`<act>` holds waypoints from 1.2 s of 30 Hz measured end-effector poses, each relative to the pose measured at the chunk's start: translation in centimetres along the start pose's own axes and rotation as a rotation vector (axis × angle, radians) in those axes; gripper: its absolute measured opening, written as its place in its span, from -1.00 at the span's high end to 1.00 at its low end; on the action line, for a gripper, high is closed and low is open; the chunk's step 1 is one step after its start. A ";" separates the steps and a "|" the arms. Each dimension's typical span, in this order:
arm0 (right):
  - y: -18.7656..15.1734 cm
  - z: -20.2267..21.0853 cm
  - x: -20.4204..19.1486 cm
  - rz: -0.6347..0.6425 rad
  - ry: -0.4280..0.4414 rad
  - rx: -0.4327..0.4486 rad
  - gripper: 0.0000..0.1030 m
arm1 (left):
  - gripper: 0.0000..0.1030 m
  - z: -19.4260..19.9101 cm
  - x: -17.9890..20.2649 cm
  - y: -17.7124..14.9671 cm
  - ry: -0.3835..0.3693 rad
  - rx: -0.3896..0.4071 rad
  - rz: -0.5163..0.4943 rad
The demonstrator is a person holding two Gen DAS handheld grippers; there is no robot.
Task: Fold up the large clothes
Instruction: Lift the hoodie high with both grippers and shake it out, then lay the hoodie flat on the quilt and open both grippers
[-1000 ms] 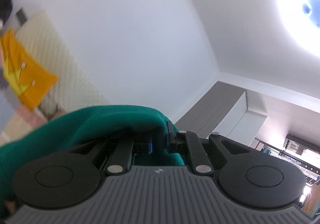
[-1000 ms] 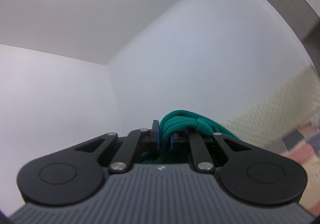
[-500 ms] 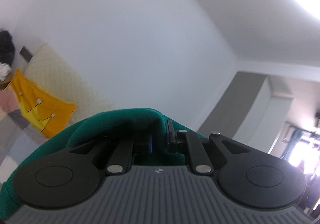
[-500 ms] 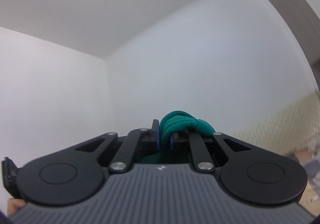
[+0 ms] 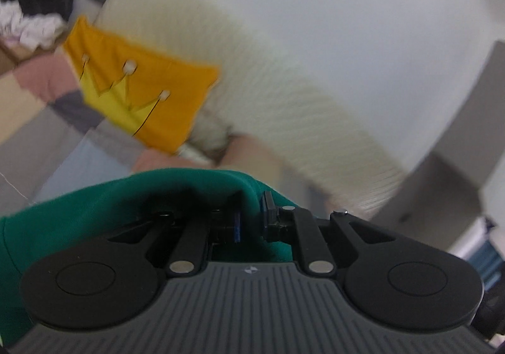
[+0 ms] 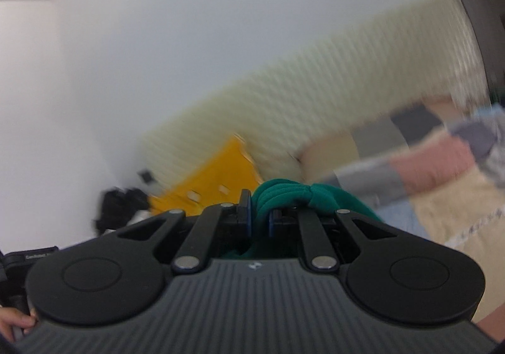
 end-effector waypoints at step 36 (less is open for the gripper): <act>-11.5 -13.5 4.6 -0.058 -0.102 -0.356 -0.49 | -0.33 -24.9 -11.6 -3.5 0.191 -0.331 -0.151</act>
Point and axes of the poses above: each gripper's, at about its wrist camera, not at the fingertips, and z roughly against the way its jaws point, x to its right, y to its top, the point moved 2 cm from there along -z, roughly the way its jaws point, and after that the axes turned 6 degrees about z, right-handed, at the moved point
